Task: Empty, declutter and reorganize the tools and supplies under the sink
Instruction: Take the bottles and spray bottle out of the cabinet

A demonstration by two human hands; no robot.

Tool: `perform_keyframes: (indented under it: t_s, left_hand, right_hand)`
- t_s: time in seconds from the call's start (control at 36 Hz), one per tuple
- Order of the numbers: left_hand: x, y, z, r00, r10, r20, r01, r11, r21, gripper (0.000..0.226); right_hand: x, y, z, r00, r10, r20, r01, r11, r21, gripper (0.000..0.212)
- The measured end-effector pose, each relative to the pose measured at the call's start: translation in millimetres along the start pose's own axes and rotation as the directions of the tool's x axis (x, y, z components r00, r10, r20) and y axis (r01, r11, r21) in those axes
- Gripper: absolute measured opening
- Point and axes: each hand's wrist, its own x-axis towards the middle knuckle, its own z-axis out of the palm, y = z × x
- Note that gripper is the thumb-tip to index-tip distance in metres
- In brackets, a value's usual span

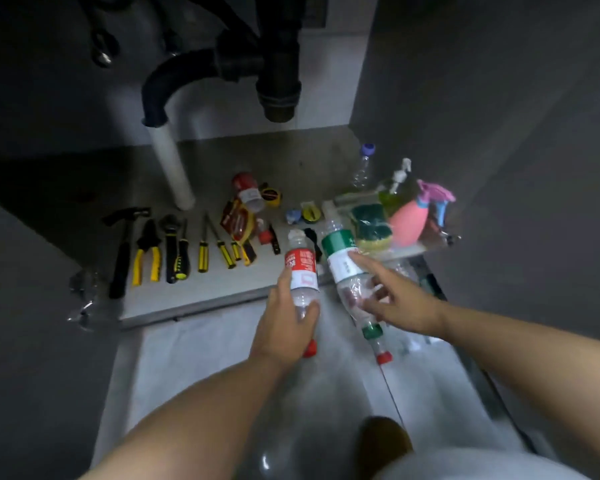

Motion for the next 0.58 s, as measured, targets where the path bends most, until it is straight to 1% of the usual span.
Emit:
perform_keyframes:
  t_s: [0.08,0.17,0.22,0.31,0.42,0.58]
  left_hand:
    - [-23.3,-10.3,31.9,0.997,-0.03,0.074,0.033,0.999,-0.04,0.074]
    - [-36.3,-20.5,55.2,0.989,-0.067,0.134,0.08,0.992,-0.098,0.073]
    - [-39.2,-26.5,65.9,0.983,-0.093,0.156,0.112,0.987,-0.119,0.072]
    - [-37.7,-37.0,76.8,0.978,-0.134,0.159,0.158,0.977,-0.144,0.072]
    - [-26.2,-50.8,90.7,0.962,-0.239,0.132,0.256,0.959,-0.121,0.078]
    - [-10.2,-74.6,102.1,0.94,-0.306,0.148,0.322,0.941,-0.101,0.088]
  right_hand:
    - [-29.6,31.9,15.1,0.997,0.071,0.028,-0.069,0.995,-0.074,0.085]
    - [-43.3,56.1,36.6,0.991,0.118,0.065,-0.112,0.99,-0.086,0.087]
    - [-43.9,69.8,50.2,0.988,0.143,0.061,-0.138,0.987,-0.086,0.087]
    - [-37.0,84.3,70.0,0.985,0.16,0.06,-0.153,0.982,-0.107,0.087]
    - [-19.9,98.6,97.0,0.985,0.168,0.043,-0.16,0.975,-0.154,0.087]
    - [7.0,110.9,129.6,0.981,0.183,-0.068,-0.194,0.952,-0.237,0.081]
